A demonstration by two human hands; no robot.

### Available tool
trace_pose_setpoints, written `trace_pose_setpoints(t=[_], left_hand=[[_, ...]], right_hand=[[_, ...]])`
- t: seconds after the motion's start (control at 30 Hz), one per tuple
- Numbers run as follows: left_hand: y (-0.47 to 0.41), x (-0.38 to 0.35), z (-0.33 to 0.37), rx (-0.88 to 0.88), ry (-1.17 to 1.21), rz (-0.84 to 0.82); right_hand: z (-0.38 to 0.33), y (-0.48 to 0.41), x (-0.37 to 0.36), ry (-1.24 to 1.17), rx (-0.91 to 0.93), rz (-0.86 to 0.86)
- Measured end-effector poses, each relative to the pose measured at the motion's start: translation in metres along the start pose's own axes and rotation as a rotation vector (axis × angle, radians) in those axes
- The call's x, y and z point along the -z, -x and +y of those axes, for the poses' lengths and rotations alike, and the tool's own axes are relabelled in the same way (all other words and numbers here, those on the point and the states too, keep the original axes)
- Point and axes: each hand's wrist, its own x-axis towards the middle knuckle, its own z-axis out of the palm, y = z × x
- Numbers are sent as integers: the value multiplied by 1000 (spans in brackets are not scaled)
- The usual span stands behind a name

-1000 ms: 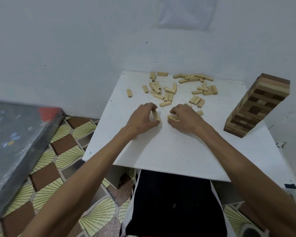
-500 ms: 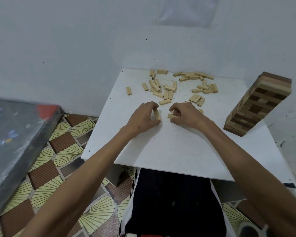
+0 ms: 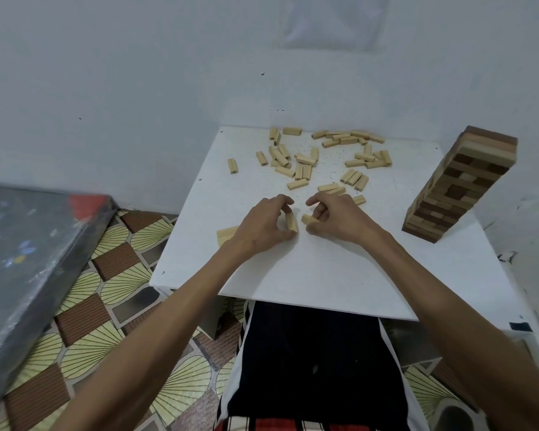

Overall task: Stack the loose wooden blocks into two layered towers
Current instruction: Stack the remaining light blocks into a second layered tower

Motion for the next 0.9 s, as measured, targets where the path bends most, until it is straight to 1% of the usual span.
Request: trace_pose_setpoints(t=[0.13, 0.2, 0.23, 0.3, 0.33, 0.37, 0.47, 0.53, 0.67, 0.8, 0.9], left_hand=[[18, -6, 4, -13, 3, -3], [30, -14, 5, -15, -11, -6], [35, -18, 6, -21, -20, 0], [42, -24, 8, -27, -19, 30], [44, -26, 8, -24, -14, 49], [45, -27, 9, -22, -8, 65], [46, -31, 10, -4, 32, 88], [46, -33, 10, 10, 55, 93], [43, -32, 11, 10, 37, 88], [42, -34, 11, 24, 38, 93], [44, -37, 12, 30, 45, 114]], right_hand=[[3, 25, -6, -120, -49, -57], [6, 35, -11, -168, -58, -52], [8, 39, -13, -156, -51, -17], [12, 43, -18, -1, -19, 94], [15, 45, -19, 68, -19, 129], [16, 47, -18, 86, -41, 138], [18, 53, -12, -89, -155, 65], [19, 56, -9, -161, -176, 63], [21, 55, -2, -148, -163, 223], [23, 49, -7, -60, -138, 193], [22, 48, -11, -66, -91, 167]])
